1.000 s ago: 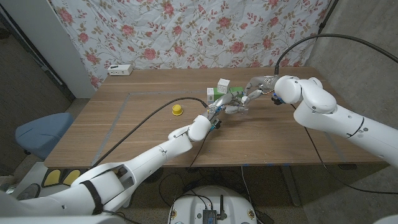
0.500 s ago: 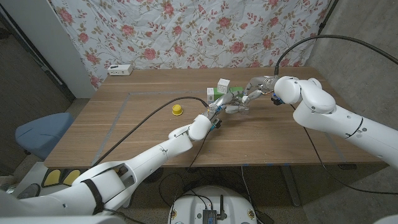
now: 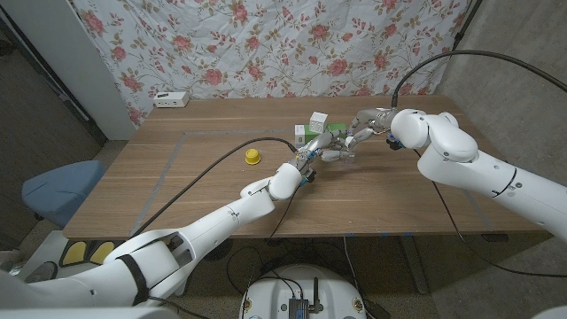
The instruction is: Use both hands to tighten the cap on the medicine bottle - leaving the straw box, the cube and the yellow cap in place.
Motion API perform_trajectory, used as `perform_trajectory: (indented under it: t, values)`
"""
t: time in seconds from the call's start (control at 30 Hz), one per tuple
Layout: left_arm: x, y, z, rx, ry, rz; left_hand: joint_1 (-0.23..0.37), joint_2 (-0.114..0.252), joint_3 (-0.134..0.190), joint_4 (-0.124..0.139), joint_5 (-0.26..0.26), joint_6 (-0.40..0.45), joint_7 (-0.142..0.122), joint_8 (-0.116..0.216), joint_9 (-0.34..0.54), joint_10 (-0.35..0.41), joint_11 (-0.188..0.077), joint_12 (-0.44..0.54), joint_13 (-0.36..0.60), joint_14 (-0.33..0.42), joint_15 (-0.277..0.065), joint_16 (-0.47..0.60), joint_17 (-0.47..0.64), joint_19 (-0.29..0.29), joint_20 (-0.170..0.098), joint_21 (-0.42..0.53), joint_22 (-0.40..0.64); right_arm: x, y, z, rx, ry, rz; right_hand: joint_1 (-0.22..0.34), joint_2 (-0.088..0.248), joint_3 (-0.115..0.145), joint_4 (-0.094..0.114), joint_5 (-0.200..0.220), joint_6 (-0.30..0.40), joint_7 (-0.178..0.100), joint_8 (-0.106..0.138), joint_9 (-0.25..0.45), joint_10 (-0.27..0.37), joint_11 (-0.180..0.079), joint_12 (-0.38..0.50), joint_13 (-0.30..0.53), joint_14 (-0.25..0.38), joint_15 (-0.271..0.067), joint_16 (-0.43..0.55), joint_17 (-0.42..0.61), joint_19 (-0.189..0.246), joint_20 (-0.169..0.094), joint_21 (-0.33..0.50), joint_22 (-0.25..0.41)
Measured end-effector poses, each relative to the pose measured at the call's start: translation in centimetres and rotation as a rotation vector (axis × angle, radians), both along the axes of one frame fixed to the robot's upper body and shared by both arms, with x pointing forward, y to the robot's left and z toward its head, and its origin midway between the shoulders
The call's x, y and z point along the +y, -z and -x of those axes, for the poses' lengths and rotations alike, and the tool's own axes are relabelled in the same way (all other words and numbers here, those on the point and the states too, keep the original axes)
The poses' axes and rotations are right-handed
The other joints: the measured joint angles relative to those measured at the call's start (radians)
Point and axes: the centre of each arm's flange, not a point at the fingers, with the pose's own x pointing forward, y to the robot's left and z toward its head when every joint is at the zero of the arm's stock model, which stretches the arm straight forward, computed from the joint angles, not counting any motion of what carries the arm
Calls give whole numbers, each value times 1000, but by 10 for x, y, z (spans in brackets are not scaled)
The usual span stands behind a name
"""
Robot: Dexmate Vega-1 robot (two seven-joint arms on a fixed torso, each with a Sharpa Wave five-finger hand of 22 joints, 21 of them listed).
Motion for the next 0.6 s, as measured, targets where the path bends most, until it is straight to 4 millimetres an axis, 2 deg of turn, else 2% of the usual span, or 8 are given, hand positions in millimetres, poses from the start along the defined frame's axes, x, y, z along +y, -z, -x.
perform_trajectory:
  t: [0.2,0.6]
  values:
    - [0,0,0,0,0,0,0,0,5,-3,0,0,-11,0,0,0,0,3,0,0,0,0,0,0,0,0,0,-2,1,-1,0,0,-11,0,0,2,2,-1,9,2,6,0,9,5,0,0,5,-5,0,0,9,2,0,0]
    - [-1,1,0,-1,-1,0,0,0,5,-3,0,0,-11,0,0,0,0,3,1,2,2,0,1,0,0,0,0,-7,3,-3,1,-15,-44,0,0,2,2,-9,26,9,8,-3,18,4,8,0,16,-5,0,5,22,-4,0,0]
